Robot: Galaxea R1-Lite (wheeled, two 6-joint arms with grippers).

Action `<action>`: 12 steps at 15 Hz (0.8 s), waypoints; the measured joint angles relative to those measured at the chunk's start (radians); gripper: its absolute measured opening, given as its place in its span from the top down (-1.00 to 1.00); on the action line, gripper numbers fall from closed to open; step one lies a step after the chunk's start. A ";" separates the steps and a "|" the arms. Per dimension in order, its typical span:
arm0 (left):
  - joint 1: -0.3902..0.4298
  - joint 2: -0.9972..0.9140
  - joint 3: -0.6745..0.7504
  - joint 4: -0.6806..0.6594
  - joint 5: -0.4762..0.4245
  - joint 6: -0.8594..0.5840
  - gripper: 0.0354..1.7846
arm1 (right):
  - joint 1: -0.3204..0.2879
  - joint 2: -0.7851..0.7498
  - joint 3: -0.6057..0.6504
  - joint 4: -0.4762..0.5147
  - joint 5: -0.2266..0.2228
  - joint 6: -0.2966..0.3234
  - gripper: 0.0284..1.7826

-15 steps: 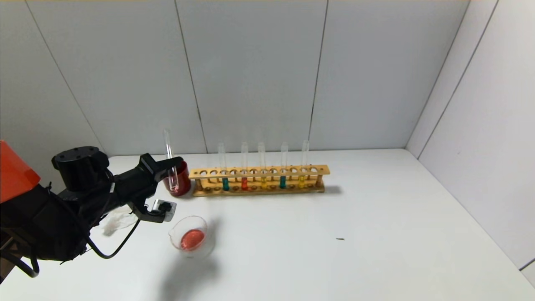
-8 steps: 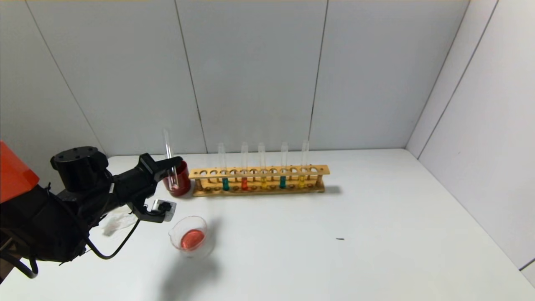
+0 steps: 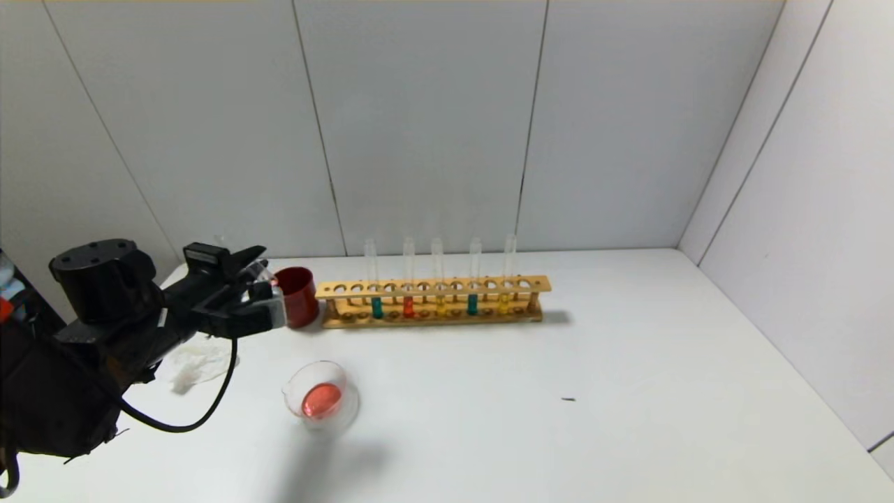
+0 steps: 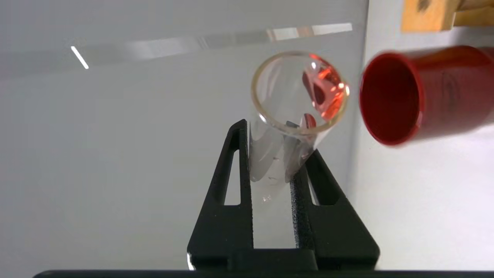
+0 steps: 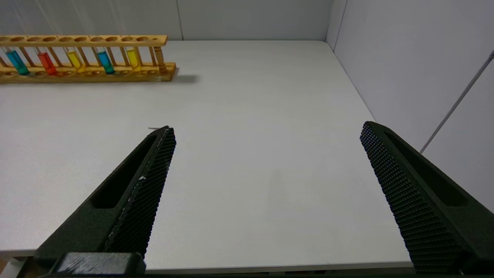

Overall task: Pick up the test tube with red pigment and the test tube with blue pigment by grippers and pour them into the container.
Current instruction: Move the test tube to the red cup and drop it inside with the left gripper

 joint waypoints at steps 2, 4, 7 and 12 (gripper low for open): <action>-0.011 -0.060 -0.043 0.154 0.118 -0.206 0.67 | 0.000 0.000 0.000 0.000 0.000 0.000 -0.96; -0.017 -0.116 -0.123 0.322 0.144 -0.415 0.67 | 0.000 0.000 0.000 0.000 0.000 0.000 -0.96; -0.031 -0.167 -0.297 0.534 0.148 -0.779 0.67 | 0.000 0.000 0.000 0.000 0.000 0.000 -0.96; -0.035 -0.169 -0.400 0.613 0.246 -1.232 0.67 | 0.000 0.000 0.000 0.000 0.000 0.000 -0.96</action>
